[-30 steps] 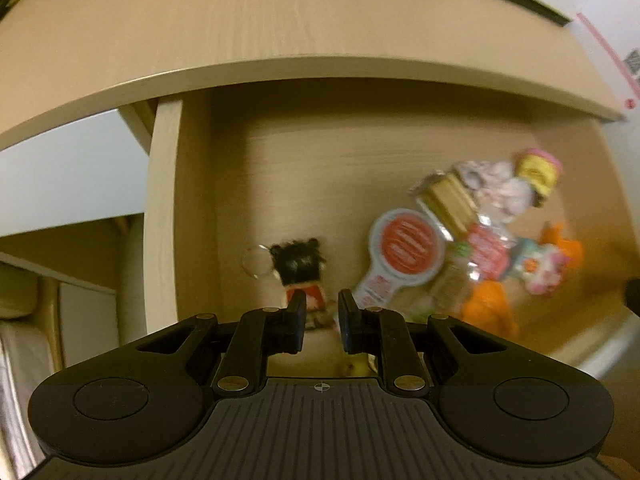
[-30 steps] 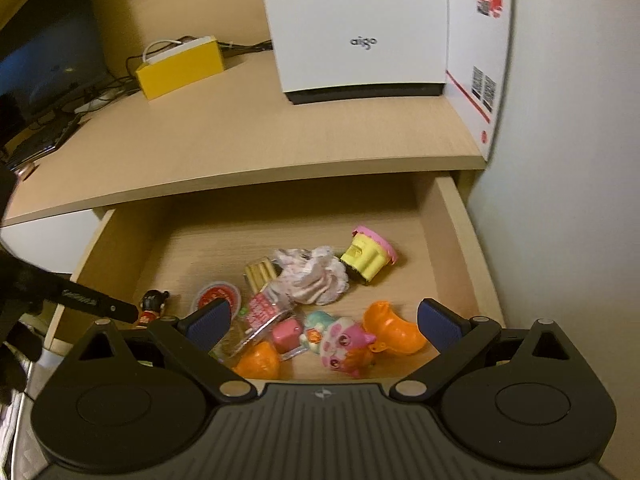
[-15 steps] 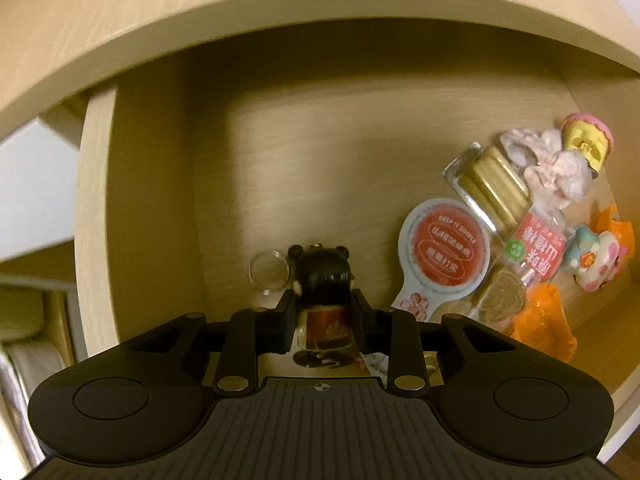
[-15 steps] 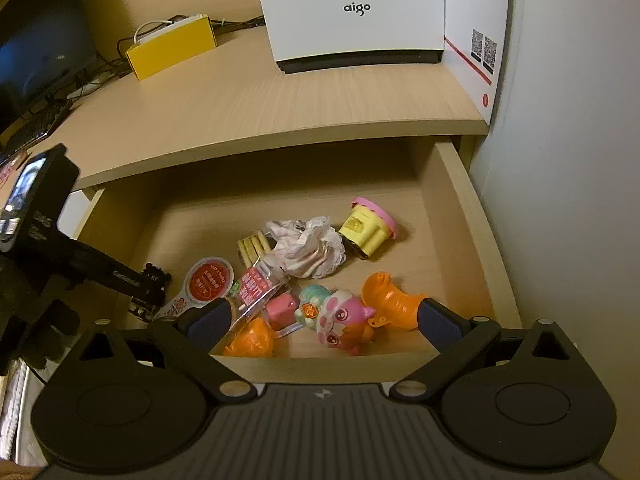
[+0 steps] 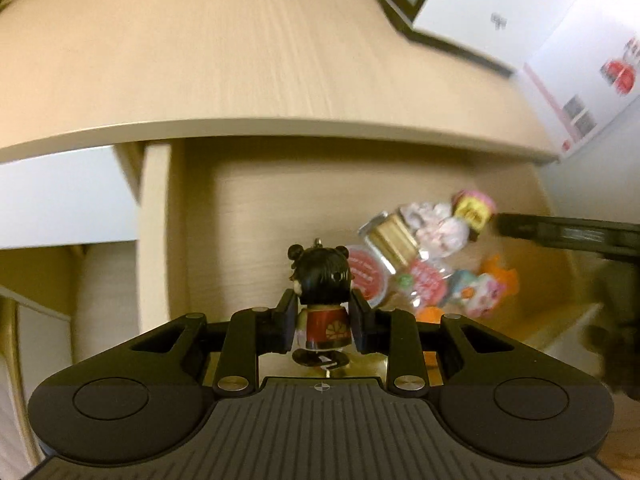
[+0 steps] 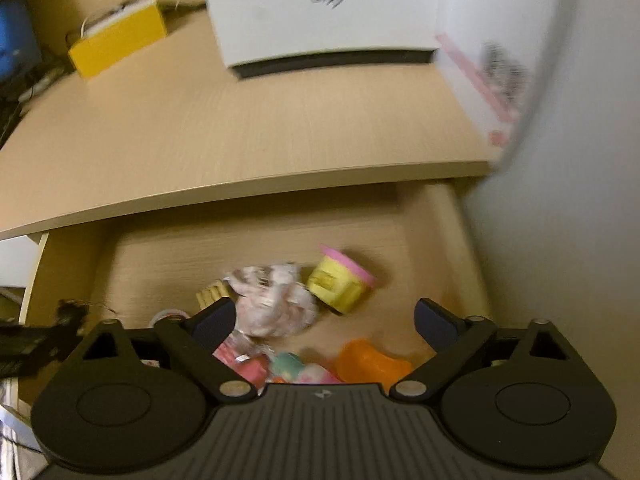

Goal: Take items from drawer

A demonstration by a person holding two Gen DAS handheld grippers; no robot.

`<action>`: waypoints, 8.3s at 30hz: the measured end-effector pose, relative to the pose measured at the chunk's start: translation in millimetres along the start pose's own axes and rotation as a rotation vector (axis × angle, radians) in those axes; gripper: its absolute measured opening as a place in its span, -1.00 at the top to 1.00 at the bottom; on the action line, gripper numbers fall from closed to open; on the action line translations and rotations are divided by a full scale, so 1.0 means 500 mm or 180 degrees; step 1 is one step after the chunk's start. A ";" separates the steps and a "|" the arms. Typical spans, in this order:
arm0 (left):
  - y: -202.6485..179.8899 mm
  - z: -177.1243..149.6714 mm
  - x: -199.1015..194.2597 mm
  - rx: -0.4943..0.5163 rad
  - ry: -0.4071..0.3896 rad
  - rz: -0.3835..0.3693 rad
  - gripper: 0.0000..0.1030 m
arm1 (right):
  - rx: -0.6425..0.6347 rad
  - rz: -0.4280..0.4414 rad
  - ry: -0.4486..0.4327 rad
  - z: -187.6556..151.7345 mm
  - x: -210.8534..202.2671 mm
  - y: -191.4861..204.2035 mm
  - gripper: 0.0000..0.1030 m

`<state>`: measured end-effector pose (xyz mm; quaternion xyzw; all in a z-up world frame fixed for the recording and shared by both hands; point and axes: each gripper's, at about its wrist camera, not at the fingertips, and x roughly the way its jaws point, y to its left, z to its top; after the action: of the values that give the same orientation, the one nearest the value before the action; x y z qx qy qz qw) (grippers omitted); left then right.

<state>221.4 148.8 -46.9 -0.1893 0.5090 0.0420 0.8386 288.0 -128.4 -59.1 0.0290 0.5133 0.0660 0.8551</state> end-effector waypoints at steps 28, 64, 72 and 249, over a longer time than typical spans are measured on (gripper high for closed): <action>-0.088 0.064 -0.110 0.0360 -0.0528 -0.0522 0.40 | 0.0163 0.0522 -0.0259 -0.035 -0.171 -0.001 0.67; 0.023 0.089 -0.059 -0.0141 -0.0916 -0.0032 0.42 | -0.0270 0.0172 -0.0969 0.221 0.024 0.001 -0.11; 0.037 0.020 -0.038 -0.0156 -0.0667 -0.0097 0.45 | 0.0036 0.0693 -0.1079 0.181 -0.063 -0.014 -0.78; -0.013 0.038 -0.037 -0.0273 -0.0976 -0.0033 0.46 | 0.0709 0.1060 -0.0548 0.194 -0.088 -0.146 0.41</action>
<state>230.2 152.0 -21.5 -0.2188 0.3717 0.0877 0.8979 359.0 -205.2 16.5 0.2133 0.4307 0.1465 0.8646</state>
